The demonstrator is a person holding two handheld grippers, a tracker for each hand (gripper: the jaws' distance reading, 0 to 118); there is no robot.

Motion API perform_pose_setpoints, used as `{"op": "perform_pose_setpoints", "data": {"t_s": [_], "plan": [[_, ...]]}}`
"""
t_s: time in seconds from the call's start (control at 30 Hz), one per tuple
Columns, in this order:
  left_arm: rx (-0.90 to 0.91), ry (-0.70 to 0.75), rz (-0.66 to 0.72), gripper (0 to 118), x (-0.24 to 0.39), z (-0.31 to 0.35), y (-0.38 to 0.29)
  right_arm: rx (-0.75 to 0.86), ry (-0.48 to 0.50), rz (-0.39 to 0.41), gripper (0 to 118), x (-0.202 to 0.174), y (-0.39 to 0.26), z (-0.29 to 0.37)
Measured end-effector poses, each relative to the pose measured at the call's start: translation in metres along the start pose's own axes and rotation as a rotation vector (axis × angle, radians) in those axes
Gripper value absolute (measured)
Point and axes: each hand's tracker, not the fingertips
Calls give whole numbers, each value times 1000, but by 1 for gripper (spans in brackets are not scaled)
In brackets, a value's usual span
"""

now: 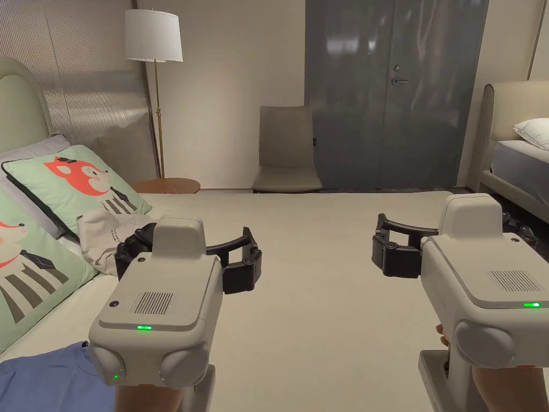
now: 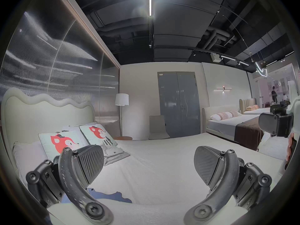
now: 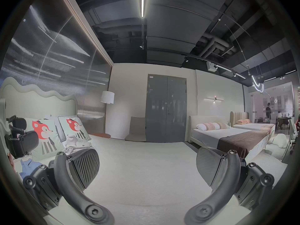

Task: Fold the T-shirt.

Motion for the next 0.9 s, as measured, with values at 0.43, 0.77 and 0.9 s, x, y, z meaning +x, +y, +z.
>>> {"op": "perform_pose_setpoints", "data": {"t_s": [0.43,0.77,0.9], "plan": [[5,3,10,111,0,2,0,0,-4,0,118,-1,-2,1],[25,4,14,17,2,7,0,20,5,-4,17,-2,-3,8],[55,-10,39,0,1,12,1,18,-14,-32,1,4,-4,10]]}}
